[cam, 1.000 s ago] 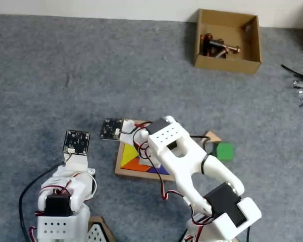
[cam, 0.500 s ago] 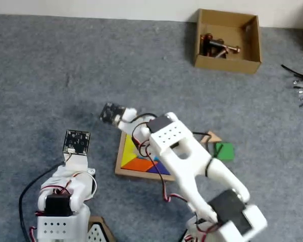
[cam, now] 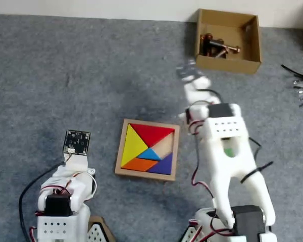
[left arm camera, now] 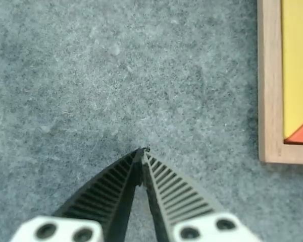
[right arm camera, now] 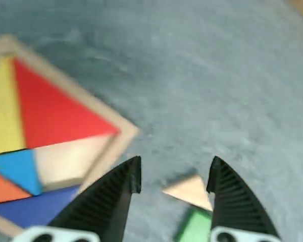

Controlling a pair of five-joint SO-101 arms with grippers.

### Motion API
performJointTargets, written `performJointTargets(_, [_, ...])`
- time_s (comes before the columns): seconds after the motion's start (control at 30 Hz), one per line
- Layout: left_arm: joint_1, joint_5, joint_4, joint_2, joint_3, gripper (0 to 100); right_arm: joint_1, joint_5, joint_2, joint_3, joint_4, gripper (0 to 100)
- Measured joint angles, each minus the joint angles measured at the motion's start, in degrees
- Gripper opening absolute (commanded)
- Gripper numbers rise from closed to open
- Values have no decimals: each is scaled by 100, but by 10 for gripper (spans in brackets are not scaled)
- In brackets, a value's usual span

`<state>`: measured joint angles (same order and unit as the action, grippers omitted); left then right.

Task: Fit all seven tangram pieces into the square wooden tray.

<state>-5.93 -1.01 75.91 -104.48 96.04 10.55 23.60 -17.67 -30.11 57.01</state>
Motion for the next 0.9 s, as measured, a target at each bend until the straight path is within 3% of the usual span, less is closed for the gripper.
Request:
performJointTargets(0.4, [0,0,0,0,0,5,-1424,-545,1389,0,0,205])
performJointTargets(0.9, [0,0,0,0,0,5,-1582,-378,2066,79,422,205])
